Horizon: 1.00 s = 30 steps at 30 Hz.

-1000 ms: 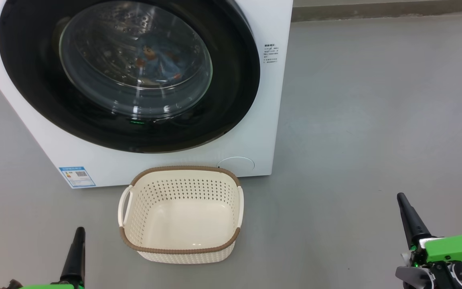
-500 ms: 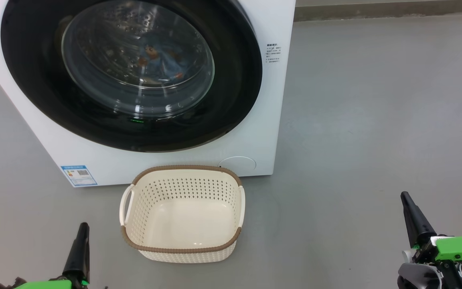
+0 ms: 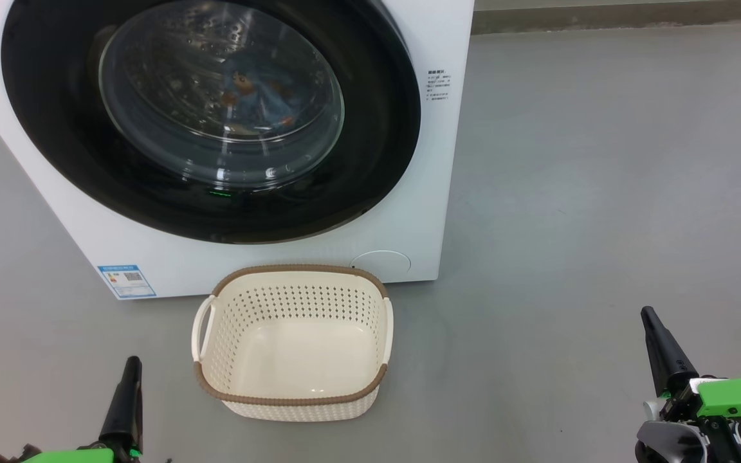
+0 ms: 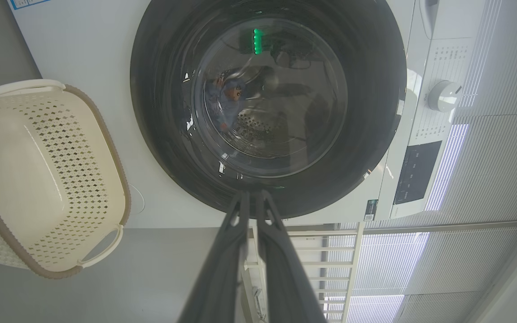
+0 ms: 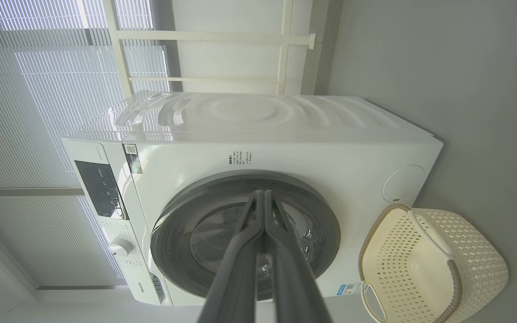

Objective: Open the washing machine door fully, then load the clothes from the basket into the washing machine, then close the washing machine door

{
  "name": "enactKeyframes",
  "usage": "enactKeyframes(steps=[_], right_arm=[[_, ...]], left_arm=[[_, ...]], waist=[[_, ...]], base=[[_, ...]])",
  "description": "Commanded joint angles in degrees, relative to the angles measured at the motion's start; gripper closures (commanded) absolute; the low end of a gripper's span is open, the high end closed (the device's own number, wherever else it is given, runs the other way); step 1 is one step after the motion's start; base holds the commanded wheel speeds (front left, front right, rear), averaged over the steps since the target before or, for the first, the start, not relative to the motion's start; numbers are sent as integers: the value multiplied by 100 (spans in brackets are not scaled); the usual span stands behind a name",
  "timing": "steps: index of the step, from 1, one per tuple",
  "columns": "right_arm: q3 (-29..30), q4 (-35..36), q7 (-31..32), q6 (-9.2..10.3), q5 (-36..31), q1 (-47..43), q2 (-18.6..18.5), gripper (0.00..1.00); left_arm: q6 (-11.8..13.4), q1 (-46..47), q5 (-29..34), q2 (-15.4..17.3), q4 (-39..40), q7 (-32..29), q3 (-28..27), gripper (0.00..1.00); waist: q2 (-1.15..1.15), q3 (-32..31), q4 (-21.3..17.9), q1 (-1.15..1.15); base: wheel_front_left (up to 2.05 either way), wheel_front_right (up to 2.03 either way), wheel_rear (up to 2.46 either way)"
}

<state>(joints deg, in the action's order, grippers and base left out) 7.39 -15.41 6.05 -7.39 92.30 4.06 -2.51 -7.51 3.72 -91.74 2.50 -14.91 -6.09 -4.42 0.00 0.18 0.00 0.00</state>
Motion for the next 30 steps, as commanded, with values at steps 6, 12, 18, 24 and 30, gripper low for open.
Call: enactKeyframes(steps=[6, 12, 18, 24, 30], right_arm=[[-113, 140, 23, -10, 8, 209, -59, 100], [-110, 140, 25, -10, 5, 210, -57, 100], [-107, 140, 27, -10, 3, 210, -55, 100], [-105, 140, 29, -10, 1, 210, -54, 100], [-103, 139, 31, -10, -1, 210, -52, 100]], left_arm=[[2, 245, -56, 54, 89, -26, -193, 100], [2, 245, -54, 52, 89, -28, -195, 100], [2, 245, -53, 51, 89, -29, -197, 100], [2, 245, -51, 50, 89, -30, -199, 100], [2, 245, -50, 49, 89, -32, -200, 100]], waist=[[0, 0, 0, 0], [0, 0, 0, 0], [0, 0, 0, 0], [0, 0, 0, 0], [0, 0, 0, 0]], base=[[0, 0, 0], [0, 0, 0], [0, 0, 0], [0, 0, 0], [0, 0, 0]])
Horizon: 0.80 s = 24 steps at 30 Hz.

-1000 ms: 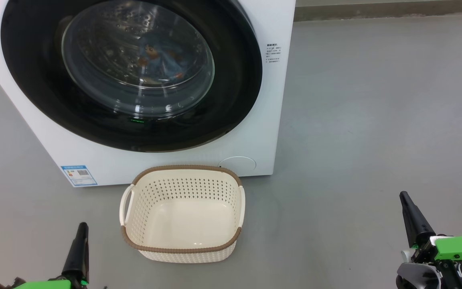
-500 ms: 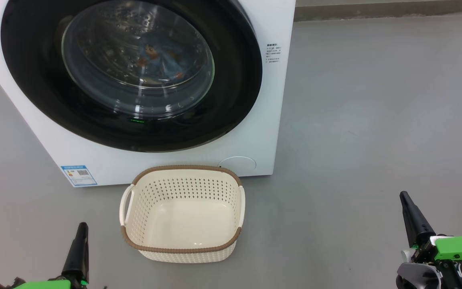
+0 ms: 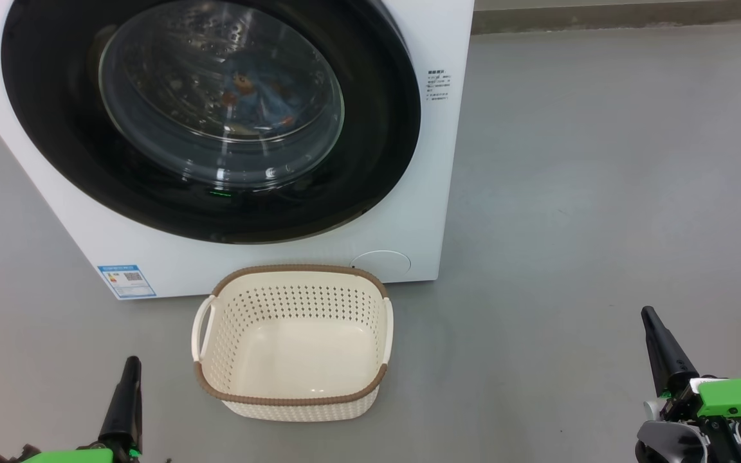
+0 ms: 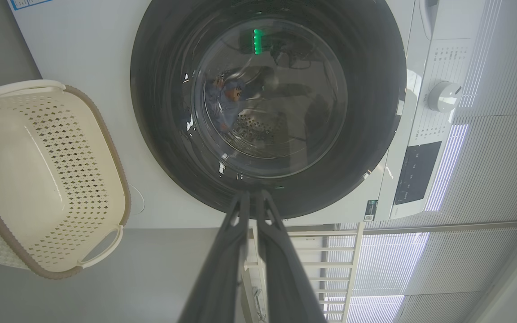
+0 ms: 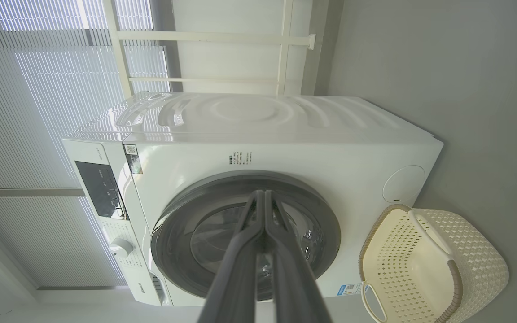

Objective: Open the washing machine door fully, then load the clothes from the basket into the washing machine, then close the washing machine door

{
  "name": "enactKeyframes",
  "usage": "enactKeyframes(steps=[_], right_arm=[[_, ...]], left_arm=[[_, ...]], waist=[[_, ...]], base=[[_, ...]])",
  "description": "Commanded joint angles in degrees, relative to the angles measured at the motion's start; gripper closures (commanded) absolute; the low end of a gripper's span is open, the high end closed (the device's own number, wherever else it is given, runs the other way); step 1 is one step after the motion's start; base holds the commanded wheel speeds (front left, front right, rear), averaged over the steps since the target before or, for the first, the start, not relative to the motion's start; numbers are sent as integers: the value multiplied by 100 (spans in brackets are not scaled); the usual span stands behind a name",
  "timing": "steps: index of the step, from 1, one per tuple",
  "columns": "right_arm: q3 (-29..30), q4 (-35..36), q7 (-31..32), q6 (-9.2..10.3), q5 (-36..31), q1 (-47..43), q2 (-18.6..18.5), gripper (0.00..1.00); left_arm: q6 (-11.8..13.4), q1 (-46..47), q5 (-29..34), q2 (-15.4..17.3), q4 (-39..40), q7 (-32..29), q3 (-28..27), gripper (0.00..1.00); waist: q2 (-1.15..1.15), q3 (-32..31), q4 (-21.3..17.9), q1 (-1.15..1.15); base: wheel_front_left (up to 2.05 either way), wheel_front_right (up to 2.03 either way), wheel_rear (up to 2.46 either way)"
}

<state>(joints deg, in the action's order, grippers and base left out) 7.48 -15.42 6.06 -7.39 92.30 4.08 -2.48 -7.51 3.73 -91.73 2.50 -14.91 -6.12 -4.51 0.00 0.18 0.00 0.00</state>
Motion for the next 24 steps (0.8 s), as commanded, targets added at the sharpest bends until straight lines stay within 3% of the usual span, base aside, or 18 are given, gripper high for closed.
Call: enactKeyframes(steps=[1, 24], right_arm=[[-111, 141, 30, -10, -1, 209, -55, 100], [-104, 140, 36, -10, -7, 210, -50, 100]], left_arm=[[2, 245, -51, 49, 89, -29, -192, 100], [2, 245, -47, 45, 89, -33, -197, 100]], waist=[[0, 0, 0, 0], [0, 0, 0, 0]], base=[[0, 0, 0], [0, 0, 0]])
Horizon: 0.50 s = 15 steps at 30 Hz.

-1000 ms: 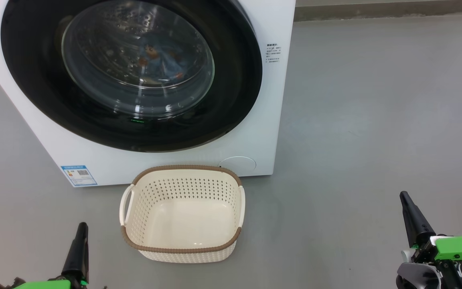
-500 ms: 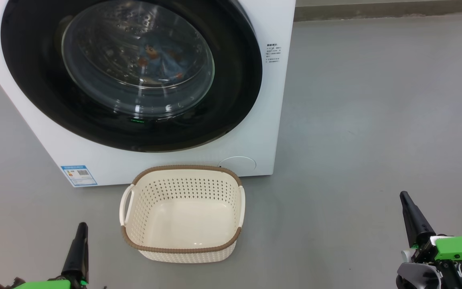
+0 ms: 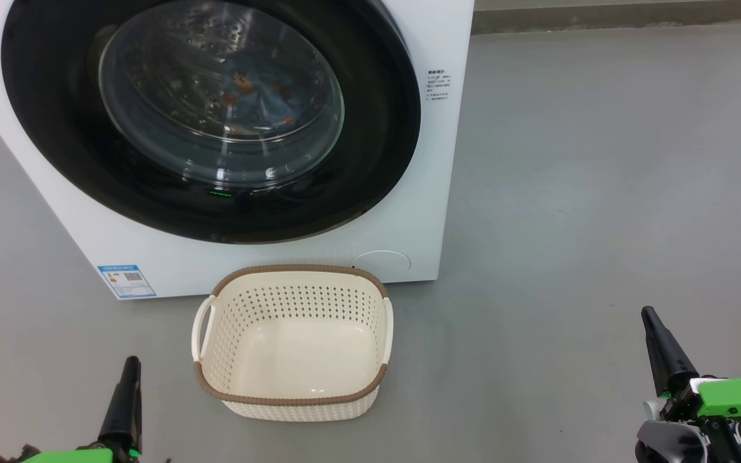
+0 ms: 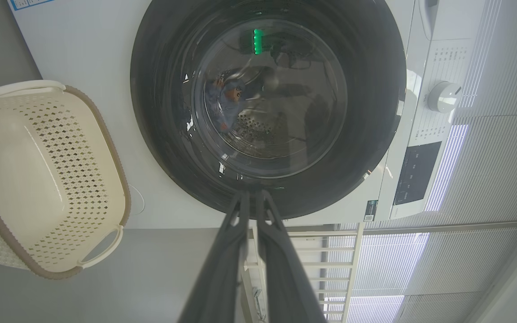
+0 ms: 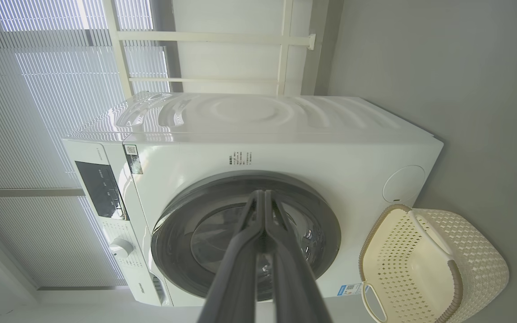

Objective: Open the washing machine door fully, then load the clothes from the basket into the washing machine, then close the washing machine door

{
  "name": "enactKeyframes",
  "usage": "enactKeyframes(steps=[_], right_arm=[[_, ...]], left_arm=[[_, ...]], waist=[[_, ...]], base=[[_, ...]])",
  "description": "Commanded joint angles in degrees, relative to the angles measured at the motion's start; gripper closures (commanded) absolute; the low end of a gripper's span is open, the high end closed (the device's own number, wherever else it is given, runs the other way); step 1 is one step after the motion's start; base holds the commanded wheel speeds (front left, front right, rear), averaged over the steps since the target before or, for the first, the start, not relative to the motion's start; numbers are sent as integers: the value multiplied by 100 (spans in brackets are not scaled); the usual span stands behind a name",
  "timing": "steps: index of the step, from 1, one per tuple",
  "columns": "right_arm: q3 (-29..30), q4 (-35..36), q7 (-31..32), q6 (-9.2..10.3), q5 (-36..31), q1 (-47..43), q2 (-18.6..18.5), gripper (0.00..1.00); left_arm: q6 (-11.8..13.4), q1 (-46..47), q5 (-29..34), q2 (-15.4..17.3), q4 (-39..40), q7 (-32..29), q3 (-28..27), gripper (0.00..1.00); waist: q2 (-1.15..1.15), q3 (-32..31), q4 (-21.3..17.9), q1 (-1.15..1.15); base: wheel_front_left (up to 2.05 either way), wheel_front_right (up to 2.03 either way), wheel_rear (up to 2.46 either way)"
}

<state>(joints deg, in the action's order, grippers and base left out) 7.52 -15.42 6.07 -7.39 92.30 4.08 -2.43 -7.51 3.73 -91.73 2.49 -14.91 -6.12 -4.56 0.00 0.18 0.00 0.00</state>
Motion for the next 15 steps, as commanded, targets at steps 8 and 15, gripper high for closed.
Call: enactKeyframes(steps=[8, 15], right_arm=[[-107, 140, 36, -10, -8, 209, -54, 100], [-106, 140, 37, -10, -9, 209, -53, 100]], left_arm=[[2, 246, -46, 45, 89, -34, -193, 100], [2, 246, -45, 45, 88, -35, -194, 100]], waist=[[0, 0, 0, 0], [0, 0, 0, 0]], base=[[0, 0, 0], [0, 0, 0]])
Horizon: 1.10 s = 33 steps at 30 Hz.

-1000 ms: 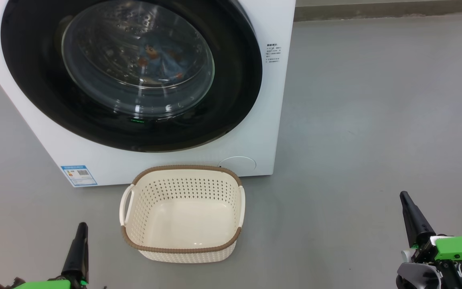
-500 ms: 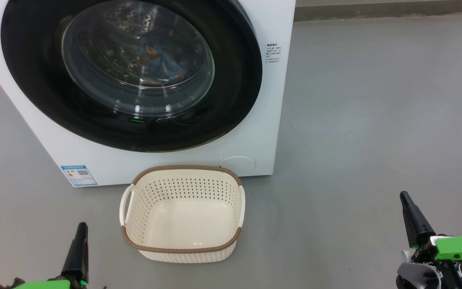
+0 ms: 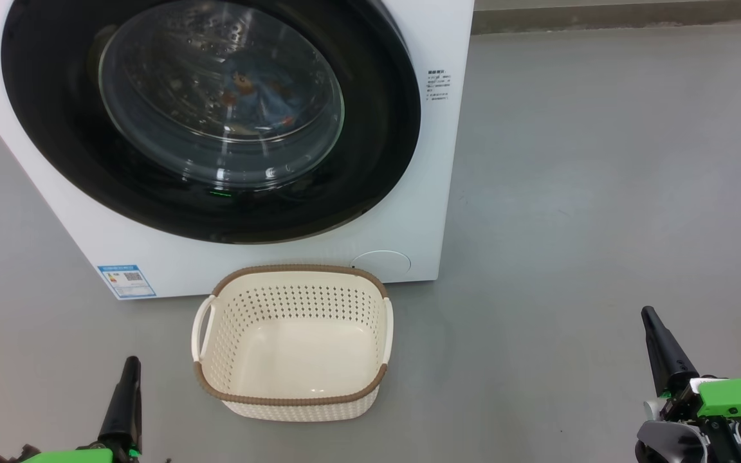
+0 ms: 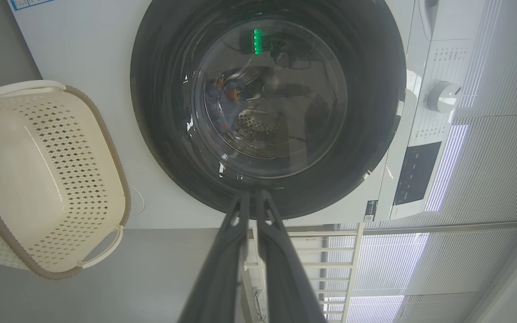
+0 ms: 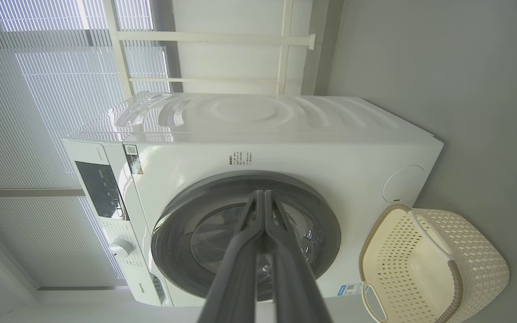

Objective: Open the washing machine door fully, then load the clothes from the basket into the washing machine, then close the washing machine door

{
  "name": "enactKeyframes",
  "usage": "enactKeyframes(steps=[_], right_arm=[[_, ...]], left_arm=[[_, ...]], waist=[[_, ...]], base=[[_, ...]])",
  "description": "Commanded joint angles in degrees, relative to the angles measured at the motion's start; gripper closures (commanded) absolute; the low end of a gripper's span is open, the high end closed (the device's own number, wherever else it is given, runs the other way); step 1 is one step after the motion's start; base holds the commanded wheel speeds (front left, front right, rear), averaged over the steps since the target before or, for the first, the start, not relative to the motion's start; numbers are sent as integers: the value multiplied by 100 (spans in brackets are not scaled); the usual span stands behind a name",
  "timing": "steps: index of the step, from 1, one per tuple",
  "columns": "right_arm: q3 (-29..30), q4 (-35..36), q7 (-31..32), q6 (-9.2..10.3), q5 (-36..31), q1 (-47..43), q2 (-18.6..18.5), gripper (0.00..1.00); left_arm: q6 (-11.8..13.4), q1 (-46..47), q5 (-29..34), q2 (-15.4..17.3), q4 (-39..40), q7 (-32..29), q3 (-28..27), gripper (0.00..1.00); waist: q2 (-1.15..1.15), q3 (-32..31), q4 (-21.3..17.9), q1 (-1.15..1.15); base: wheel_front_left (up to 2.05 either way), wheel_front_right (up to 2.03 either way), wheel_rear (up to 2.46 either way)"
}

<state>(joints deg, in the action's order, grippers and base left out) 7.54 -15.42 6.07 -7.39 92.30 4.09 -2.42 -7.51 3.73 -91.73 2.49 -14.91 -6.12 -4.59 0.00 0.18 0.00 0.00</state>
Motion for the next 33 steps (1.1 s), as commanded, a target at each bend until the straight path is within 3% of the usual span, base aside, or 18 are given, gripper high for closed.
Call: enactKeyframes(steps=[1, 33], right_arm=[[-108, 140, 37, -10, -9, 209, -54, 100], [-103, 140, 41, -10, -14, 209, -50, 100]], left_arm=[[2, 246, -45, 45, 88, -35, -192, 100], [2, 246, -42, 42, 88, -38, -195, 100]], waist=[[0, 0, 0, 0], [0, 0, 0, 0]], base=[[0, 0, 0], [0, 0, 0]])
